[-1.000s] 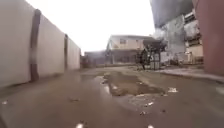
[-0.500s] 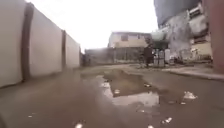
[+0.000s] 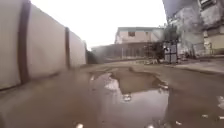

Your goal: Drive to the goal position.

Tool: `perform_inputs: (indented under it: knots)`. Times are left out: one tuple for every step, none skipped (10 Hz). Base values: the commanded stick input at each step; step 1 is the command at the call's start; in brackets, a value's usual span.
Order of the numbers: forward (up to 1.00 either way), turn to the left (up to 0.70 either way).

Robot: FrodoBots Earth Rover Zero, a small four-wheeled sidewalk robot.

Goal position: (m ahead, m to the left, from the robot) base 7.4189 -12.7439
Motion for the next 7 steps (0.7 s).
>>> perform_inputs:
  knots:
    - [1.0,0.07]
    - [1.0,0.07]
    - [1.0,0.07]
    - [1.0,-0.02]
    - [1.0,-0.27]
    - [1.0,-0.33]
    - [1.0,-0.33]
